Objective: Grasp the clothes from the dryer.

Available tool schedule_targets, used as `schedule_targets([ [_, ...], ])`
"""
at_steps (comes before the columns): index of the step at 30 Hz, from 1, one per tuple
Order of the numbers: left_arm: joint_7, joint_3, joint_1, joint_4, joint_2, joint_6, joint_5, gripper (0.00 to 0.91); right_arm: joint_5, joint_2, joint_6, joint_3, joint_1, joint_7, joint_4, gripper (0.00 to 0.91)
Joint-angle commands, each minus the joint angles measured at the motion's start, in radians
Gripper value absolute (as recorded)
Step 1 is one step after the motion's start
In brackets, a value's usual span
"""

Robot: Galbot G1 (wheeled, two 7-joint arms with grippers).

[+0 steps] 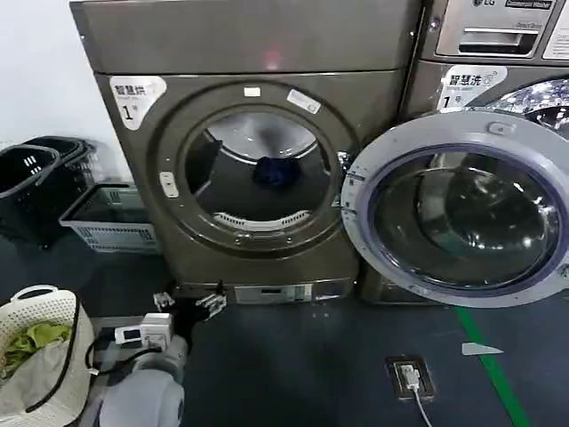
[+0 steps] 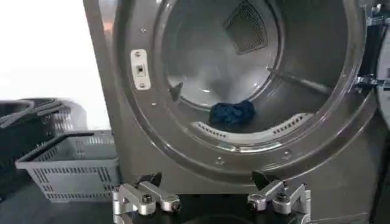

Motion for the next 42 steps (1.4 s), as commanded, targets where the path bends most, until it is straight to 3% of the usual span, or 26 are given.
schedule_targets([
  [1, 0.001, 0.003, -0.001, -0.002, -0.001, 0.049, 0.000, 0.907, 0.000, 0.000, 0.001, 0.000, 0.001, 0.001, 0.001, 0.907],
  [26, 0.000, 0.015, 0.000, -0.011, 0.003, 0.049, -0.002, 0.907, 0.002, -0.003, 0.017, 0.004, -0.001, 0.012, -0.008, 0.907],
  [42, 0.001, 0.015, -0.024, 0.003, 0.003, 0.049, 0.002, 0.907, 0.034, -0.002, 0.015, 0.021, -0.001, 0.047, -0.018, 0.907],
])
